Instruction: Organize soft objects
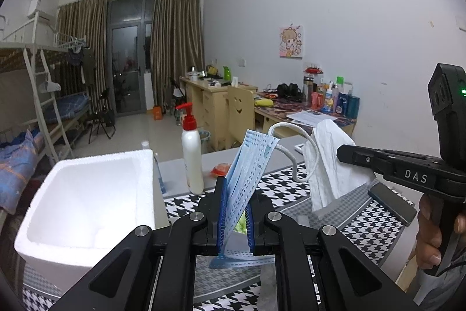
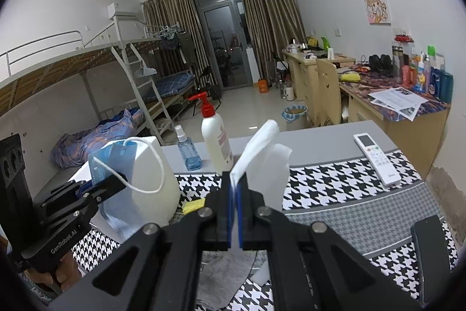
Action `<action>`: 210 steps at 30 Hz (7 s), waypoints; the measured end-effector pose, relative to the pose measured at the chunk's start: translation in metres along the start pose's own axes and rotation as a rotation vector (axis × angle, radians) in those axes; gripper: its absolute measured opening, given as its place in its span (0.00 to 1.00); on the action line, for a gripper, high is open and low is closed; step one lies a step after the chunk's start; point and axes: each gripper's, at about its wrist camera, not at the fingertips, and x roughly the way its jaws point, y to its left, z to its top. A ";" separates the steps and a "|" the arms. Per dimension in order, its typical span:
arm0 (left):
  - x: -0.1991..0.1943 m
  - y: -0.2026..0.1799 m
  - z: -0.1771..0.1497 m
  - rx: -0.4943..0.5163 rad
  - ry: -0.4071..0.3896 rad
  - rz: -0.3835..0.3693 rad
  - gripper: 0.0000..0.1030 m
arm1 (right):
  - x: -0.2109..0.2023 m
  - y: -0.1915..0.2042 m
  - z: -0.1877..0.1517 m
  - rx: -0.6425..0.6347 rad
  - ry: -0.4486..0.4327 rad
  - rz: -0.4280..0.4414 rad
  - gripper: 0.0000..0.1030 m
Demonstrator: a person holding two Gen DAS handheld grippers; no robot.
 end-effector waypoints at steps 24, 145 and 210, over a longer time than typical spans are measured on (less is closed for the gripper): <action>-0.015 0.015 0.038 0.023 -0.093 0.103 0.12 | 0.002 0.020 0.022 -0.056 -0.038 0.053 0.05; 0.000 0.143 0.009 -0.097 0.078 0.454 0.99 | 0.074 0.179 0.051 -0.364 0.058 0.379 0.05; -0.011 0.153 -0.001 -0.090 0.045 0.366 0.99 | 0.100 0.163 0.041 -0.379 0.203 0.428 0.59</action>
